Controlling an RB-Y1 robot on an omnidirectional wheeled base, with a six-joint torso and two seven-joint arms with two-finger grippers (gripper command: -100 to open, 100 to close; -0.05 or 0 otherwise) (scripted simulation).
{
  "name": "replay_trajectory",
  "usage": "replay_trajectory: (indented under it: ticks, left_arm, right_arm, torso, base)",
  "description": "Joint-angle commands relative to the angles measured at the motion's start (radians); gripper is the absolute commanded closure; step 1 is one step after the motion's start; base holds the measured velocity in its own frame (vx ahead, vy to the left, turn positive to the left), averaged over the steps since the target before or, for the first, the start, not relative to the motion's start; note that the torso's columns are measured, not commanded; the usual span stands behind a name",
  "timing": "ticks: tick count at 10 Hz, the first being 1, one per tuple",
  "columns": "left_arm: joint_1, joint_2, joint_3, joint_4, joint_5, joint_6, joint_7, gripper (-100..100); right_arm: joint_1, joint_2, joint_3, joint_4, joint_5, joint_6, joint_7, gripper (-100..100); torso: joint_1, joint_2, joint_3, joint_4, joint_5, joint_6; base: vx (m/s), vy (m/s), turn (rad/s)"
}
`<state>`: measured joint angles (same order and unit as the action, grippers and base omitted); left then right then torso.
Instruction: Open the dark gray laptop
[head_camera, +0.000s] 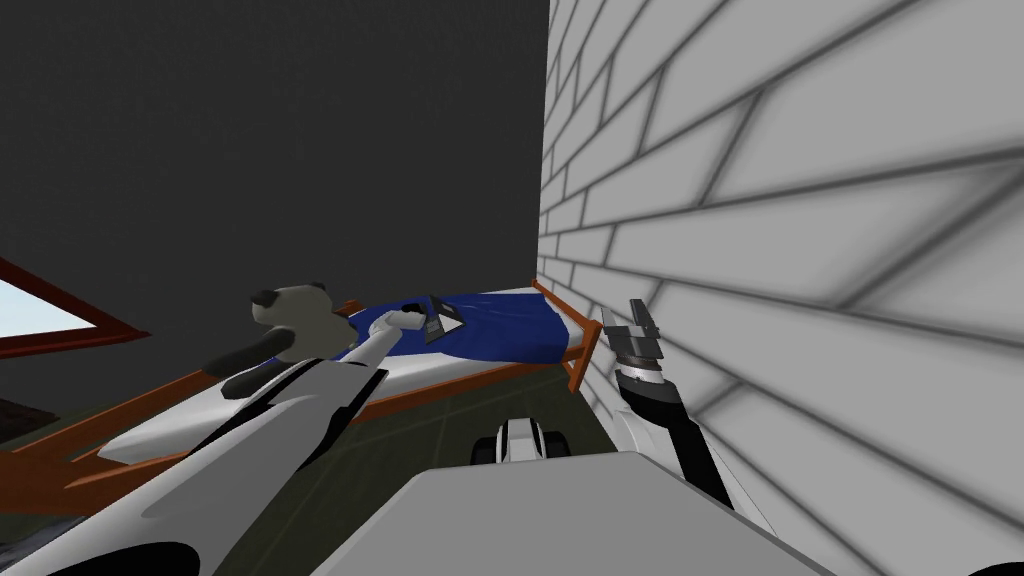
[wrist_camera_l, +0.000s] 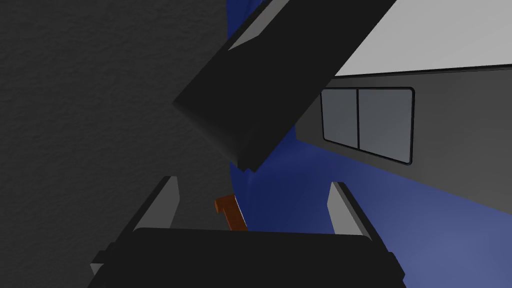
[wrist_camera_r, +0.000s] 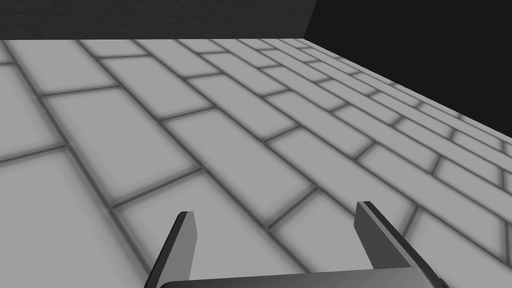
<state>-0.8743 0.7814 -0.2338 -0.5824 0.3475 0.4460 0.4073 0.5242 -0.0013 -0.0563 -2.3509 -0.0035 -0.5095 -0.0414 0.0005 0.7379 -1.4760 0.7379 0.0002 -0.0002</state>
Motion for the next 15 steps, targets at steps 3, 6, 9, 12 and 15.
replay_trajectory:
  ticks: [3, 6, 9, 12, 15]
  left_arm:
    - [-0.021, 0.032, -0.01, 0.001, -0.021, 0.102, -0.026, -100]
    - [-0.04, 0.051, -0.019, 0.014, -0.03, 0.161, -0.05, -100]
    - [-0.034, 0.048, -0.016, 0.007, -0.028, 0.151, -0.044, 100]
    - [-0.002, 0.007, 0.029, 0.016, -0.015, 0.073, -0.024, 100]
    - [0.03, -0.034, 0.074, 0.025, -0.003, -0.004, -0.005, 100]
  right_arm:
    - [0.0, 0.0, 0.0, 0.0, 0.0, 0.0, 0.0, 0]
    - [0.0, 0.0, 0.0, 0.0, 0.0, 0.0, 0.0, 0]
    - [0.0, 0.0, 0.0, 0.0, 0.0, 0.0, 0.0, 0]
    - [0.0, 0.0, 0.0, 0.0, 0.0, 0.0, 0.0, 0]
    - [0.0, 0.0, 0.0, 0.0, 0.0, 0.0, 0.0, 0]
  torso:
    - [-0.001, 0.0, 0.0, 0.0, 0.0, 0.0]
    - [0.0, 0.0, 0.0, 0.0, 0.0, 0.0]
    - [0.001, 0.0, 0.0, 0.0, 0.0, 0.0]
    - [0.002, 0.001, 0.001, 0.0, 0.001, 0.0]
    - [0.0, 0.0, 0.0, 0.0, 0.0, 0.0]
  base:
    - [-0.002, -0.026, -0.056]
    - [-0.001, -0.026, -0.046]
    - [0.0, -0.004, -0.005]
    - [-0.019, 0.045, 0.053]
    - [-0.025, 0.061, 0.054]
